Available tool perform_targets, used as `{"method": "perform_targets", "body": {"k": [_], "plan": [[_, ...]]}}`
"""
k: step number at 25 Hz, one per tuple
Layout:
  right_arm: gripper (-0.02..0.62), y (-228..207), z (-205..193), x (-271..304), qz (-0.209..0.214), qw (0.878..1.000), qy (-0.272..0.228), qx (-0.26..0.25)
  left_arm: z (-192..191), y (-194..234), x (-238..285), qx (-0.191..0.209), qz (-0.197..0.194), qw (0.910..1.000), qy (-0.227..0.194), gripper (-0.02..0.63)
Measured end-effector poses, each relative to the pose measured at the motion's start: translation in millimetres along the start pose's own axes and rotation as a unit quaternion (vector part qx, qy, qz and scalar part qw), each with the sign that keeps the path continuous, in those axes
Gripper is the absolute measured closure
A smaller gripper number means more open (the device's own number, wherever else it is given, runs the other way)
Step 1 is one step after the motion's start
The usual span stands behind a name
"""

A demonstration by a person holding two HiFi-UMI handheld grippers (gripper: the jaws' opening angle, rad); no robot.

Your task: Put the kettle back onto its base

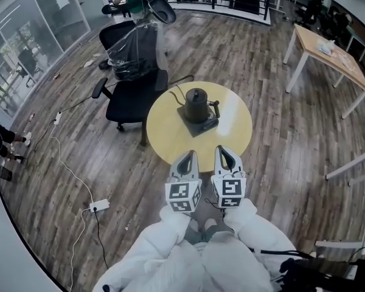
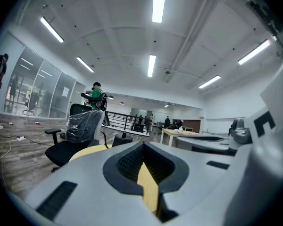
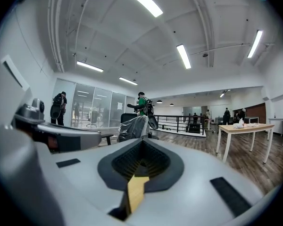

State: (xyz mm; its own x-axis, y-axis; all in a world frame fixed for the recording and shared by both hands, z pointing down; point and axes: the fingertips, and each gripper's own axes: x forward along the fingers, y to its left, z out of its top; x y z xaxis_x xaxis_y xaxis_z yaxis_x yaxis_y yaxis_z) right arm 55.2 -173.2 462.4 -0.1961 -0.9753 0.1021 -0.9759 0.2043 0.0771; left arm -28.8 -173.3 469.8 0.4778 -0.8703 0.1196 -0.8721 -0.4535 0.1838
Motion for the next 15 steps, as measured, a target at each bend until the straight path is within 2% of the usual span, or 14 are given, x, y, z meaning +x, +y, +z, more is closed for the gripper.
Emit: {"method": "perform_targets", "body": {"k": [3,15], "plan": [[0.583,0,5,-3,0.009,1.0,0.0,-0.004,5,-6,0,-0.005,0.002,1.0,-0.005,0.606],[0.583,-2,13,-1,0.013,1.0,-0.009,0.001,12,-8,-2,0.023,0.0,0.9997,-0.004,0.606]]}}
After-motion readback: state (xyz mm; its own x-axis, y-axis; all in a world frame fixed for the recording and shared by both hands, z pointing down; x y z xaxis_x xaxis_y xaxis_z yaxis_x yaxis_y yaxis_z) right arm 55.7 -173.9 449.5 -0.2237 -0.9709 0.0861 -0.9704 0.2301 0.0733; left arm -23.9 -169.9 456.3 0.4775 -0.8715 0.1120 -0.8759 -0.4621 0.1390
